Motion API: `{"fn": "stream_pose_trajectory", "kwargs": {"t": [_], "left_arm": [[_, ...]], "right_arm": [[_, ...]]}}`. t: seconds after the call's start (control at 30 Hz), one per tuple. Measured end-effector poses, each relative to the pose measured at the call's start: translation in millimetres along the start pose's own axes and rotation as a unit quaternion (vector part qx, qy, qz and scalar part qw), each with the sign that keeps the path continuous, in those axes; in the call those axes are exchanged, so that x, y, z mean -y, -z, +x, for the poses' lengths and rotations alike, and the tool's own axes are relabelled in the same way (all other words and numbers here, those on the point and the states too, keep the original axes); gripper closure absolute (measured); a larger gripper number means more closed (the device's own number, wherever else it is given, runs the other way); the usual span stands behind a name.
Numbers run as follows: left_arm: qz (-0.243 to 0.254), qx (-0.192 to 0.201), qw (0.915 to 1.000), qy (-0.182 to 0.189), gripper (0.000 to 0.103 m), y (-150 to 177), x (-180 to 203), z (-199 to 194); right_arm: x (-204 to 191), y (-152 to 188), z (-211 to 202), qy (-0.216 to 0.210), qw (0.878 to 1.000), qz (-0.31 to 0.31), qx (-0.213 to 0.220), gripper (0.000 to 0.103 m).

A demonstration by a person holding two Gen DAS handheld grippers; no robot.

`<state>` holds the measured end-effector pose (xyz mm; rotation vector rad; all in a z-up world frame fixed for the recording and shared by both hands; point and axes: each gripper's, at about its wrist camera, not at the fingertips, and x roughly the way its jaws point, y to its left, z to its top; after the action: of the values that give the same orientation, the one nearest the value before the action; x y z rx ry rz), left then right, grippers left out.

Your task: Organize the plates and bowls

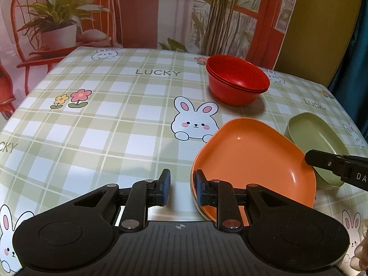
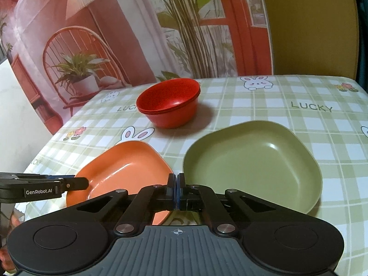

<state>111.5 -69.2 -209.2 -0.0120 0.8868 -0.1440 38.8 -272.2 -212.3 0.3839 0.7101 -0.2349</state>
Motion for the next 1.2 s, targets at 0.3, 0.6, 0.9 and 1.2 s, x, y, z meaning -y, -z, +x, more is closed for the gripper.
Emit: {"fn": "stream_pose_trajectory", "kwargs": {"t": [0.3,0.6,0.9,1.2], "left_arm": [[-0.004,0.027,0.9995,-0.016,0.070,-1.2,0.6,-8.9],[-0.020,0.062,0.9979,-0.003,0.069,-13.1,6.0,-20.2],[0.033,0.067,0.9957,0.055,0.055,-36.0,54.1,-11.3],[0.092,0.044,0.9915,0.080,0.055,-45.5,109.1,15.5]], "right_arm": [[13.7,-7.0,-10.3,-0.007,1.000,0.024,0.019,0.092],[48.4,-17.5,-35.9,0.046,0.995,0.038,0.081,0.091],[83.8,-10.2,-35.8,0.107,0.990,0.030,0.087,0.088],[114.1,2.9,-44.7,0.134,0.985,0.060,0.096,0.087]]}}
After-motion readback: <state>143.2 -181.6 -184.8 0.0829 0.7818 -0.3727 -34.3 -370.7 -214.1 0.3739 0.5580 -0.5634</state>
